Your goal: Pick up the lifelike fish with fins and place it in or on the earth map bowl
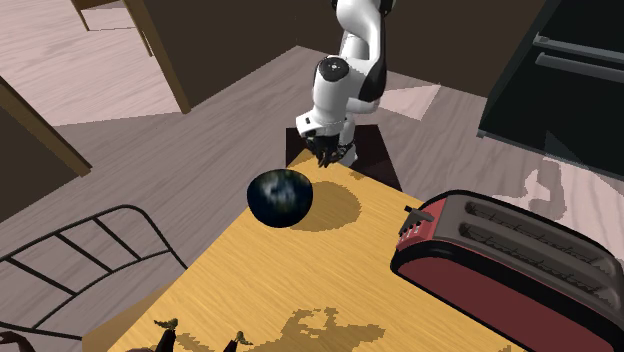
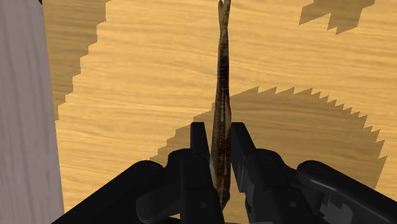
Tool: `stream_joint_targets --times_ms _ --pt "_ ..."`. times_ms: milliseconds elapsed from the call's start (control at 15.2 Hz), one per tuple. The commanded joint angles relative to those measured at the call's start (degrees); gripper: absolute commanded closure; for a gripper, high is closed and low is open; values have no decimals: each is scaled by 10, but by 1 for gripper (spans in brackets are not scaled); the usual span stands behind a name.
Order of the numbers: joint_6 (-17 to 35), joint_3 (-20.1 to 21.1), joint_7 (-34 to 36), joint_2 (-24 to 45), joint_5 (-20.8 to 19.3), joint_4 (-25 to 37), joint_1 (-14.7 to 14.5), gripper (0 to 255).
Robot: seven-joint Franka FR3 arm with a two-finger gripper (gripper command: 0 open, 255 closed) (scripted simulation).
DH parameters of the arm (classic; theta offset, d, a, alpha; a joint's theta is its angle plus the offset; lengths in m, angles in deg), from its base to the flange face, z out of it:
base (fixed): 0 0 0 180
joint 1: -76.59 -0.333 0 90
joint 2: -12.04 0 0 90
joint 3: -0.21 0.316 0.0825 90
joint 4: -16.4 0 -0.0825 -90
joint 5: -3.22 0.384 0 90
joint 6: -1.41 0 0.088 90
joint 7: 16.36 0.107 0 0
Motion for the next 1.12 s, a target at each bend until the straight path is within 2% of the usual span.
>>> stream_joint_targets --times_ms 0,1056 --pt "-19 1 0 -6 1 13 -1 255" --pt "-151 3 -6 -22 5 128 -2 255"
